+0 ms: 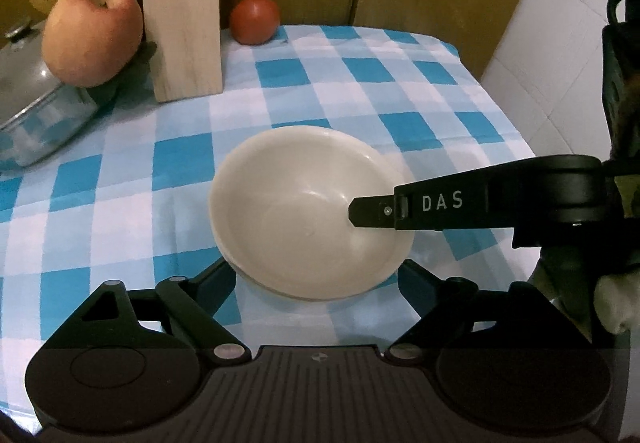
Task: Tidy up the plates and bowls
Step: 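Close the right tool on the rim of the stacked bowls, then carry the bowl stack in the right tool onto the red-flower plates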
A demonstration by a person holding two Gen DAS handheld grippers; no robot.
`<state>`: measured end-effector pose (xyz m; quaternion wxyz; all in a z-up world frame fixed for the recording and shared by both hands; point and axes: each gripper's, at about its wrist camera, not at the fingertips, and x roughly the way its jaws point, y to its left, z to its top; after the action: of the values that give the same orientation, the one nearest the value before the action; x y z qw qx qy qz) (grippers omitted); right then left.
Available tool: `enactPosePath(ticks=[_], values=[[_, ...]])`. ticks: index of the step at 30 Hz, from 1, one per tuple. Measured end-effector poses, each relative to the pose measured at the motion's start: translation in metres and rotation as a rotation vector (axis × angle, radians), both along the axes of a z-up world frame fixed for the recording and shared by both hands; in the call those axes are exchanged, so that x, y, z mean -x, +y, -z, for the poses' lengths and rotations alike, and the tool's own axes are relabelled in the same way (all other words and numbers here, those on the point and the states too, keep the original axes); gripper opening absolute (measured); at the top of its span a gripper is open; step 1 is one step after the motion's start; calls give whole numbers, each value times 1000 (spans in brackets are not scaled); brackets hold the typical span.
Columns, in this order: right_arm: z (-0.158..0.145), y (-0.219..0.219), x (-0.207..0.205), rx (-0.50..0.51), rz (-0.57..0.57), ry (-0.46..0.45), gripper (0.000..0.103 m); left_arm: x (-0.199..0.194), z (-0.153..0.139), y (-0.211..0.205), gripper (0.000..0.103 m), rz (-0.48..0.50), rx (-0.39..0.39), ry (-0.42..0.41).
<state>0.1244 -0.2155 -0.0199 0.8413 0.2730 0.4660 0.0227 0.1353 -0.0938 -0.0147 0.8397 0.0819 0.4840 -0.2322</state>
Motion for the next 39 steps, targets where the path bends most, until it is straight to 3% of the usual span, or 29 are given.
enactPosePath(ticks=[17, 31, 39], values=[[-41, 19, 41, 20, -84, -87, 15, 51, -35, 13, 92, -17, 24, -99], [-38, 55, 93, 20, -177, -51, 16, 107, -36, 44, 92, -24, 10, -63], [-25, 62, 115, 31, -196, 0, 16, 125, -21, 48, 92, 15, -17, -9]])
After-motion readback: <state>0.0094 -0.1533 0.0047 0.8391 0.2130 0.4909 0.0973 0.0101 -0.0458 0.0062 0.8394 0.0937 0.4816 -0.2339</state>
